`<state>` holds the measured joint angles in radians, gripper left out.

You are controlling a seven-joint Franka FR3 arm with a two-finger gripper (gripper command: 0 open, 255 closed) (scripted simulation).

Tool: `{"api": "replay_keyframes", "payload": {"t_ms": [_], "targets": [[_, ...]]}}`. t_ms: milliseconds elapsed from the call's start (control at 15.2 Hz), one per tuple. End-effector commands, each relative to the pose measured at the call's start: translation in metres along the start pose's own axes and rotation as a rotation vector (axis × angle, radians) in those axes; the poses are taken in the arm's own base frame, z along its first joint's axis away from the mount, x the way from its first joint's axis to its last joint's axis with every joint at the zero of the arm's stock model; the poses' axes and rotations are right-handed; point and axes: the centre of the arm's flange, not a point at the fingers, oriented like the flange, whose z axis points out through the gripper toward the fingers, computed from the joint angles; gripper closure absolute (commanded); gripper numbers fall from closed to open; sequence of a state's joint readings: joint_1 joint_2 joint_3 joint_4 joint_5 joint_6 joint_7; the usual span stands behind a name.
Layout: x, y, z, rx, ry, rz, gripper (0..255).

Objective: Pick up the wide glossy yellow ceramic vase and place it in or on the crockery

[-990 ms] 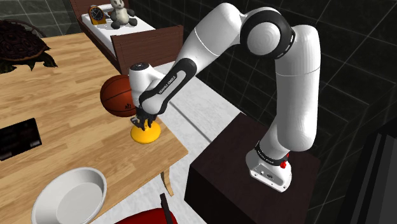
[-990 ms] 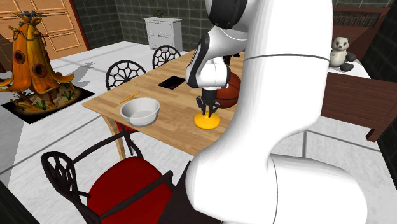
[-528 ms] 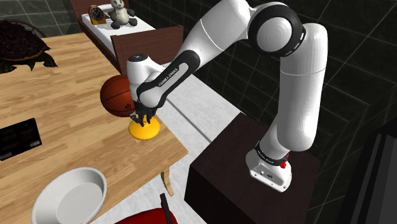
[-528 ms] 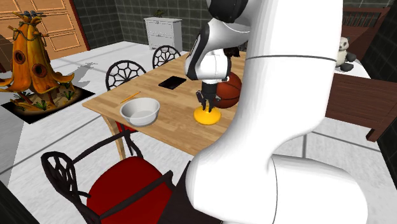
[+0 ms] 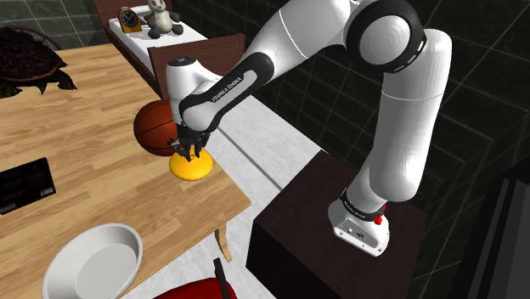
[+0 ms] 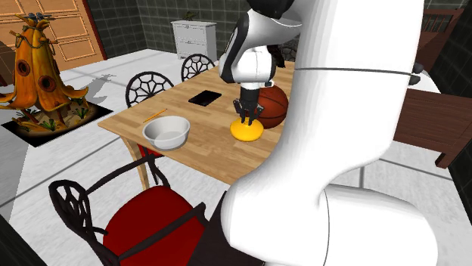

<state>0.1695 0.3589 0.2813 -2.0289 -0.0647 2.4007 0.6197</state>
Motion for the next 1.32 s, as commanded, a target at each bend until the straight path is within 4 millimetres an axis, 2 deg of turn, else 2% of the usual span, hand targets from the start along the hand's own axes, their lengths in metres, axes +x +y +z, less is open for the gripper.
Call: {"api": "replay_keyframes", "payload": {"t_ms": [0,858,1254], "targets": [[-0.001,-0.001,-0.011,0.000,0.000,0.000,255],[-0.001,-0.005,-0.076,0.000,0.000,0.000,255],[-0.029,-0.079,-0.081,0.000,0.000,0.000,255]]}}
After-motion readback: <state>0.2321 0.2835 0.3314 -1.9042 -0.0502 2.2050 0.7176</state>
